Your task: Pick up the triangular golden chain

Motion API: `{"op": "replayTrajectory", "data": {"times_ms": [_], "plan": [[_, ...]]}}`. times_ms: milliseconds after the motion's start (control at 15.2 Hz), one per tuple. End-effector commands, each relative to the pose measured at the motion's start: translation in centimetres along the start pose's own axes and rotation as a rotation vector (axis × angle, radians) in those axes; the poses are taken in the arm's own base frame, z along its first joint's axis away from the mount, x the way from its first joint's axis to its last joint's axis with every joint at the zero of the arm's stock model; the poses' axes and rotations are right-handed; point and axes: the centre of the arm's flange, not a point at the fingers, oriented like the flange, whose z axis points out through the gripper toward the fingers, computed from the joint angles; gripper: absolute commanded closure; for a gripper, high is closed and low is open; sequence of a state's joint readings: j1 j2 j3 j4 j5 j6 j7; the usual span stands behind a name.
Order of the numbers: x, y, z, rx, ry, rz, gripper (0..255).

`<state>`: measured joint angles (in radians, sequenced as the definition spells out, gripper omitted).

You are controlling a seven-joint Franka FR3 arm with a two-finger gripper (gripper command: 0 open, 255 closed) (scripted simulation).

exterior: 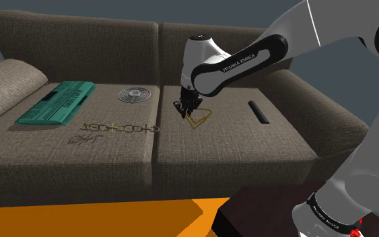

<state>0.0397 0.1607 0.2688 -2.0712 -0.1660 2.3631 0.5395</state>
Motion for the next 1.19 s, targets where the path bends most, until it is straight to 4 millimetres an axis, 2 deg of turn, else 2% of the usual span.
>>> {"op": "replayTrajectory", "data": {"times_ms": [0,198,1122], "plan": [[0.0,0.0,0.0,0.0,0.0,0.0,255],[0.0,0.1,0.0,0.0,0.0,0.0,255],[1.2,0.2,-7.3,0.0,0.0,0.0,255]]}}
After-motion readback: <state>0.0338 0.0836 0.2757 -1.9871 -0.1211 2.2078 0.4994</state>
